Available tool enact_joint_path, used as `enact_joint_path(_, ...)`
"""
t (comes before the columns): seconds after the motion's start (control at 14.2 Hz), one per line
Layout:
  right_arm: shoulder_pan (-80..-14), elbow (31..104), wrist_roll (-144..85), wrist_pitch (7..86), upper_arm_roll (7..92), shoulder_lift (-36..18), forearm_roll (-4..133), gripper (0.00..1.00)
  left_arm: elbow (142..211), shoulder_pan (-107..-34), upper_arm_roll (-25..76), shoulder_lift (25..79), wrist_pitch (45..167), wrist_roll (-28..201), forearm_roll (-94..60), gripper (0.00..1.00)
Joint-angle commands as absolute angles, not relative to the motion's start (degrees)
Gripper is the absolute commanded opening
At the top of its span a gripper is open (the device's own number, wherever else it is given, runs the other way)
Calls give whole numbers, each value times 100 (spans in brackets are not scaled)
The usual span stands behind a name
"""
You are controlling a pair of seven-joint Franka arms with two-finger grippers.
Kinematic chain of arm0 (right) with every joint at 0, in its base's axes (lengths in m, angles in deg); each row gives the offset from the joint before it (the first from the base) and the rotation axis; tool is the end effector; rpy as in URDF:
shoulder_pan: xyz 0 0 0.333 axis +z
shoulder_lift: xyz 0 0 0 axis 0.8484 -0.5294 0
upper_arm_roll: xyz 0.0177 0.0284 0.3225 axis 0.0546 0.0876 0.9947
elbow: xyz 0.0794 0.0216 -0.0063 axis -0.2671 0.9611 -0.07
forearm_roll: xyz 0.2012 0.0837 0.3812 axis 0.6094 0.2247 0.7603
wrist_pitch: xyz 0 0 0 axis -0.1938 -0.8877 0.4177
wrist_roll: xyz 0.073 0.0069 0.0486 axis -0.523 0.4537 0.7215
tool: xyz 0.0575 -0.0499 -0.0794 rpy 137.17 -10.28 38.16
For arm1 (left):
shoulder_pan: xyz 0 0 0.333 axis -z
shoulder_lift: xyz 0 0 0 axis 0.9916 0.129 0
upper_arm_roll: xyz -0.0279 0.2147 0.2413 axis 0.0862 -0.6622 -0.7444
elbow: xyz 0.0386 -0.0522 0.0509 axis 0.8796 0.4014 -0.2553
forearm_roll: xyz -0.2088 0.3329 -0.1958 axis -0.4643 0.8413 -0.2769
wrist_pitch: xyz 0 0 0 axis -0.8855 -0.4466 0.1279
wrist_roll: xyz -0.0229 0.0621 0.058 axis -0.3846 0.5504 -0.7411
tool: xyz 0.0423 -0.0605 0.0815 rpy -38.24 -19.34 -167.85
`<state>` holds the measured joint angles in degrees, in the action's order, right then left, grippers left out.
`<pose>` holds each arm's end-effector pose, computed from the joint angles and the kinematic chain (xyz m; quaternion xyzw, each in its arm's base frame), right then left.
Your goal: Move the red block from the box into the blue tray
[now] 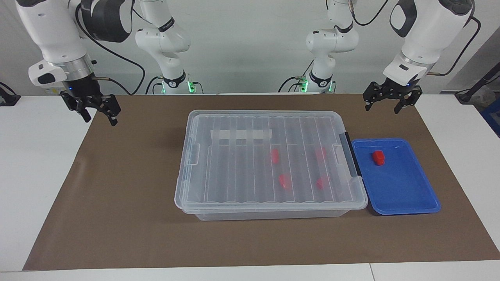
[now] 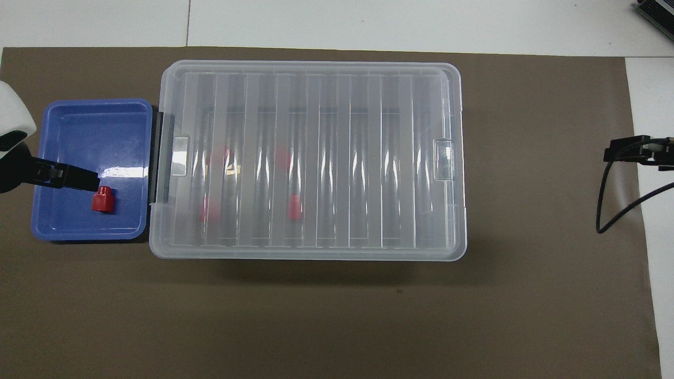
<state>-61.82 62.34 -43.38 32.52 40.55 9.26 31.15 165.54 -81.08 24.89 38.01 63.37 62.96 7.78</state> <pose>0.5994 -0.0665 0.6099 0.9927 -0.0947 0.0710 0.0224 0.5850 -0.0407 0.6004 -0.9941 0.1079 -0.0072 0.0019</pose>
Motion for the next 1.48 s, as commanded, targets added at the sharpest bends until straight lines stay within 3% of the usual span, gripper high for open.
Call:
enact_joint_path(0.0, -6217, 5499, -4402, 2678, 4125, 522, 3049, 100, 16692, -8065, 2441, 3697, 6490, 6316, 697, 100)
enact_joint_path(0.21, -6217, 5235, -4472, 2343, 4108, 461, 3383, 100, 16683, -8056, 2441, 3697, 6516, 6316, 697, 100)
enact_joint_path(0.49, -6094, 5604, -4490, 1798, 4143, 820, 3366, 100, 16674, -8074, 2432, 3706, 6516, 6264, 697, 100)
enact_joint_path(1.41, -6085, 5631, -4393, 1718, 4319, 856, 3392, 100, 16683, -8109, 2397, 3697, 6463, 6281, 697, 100)
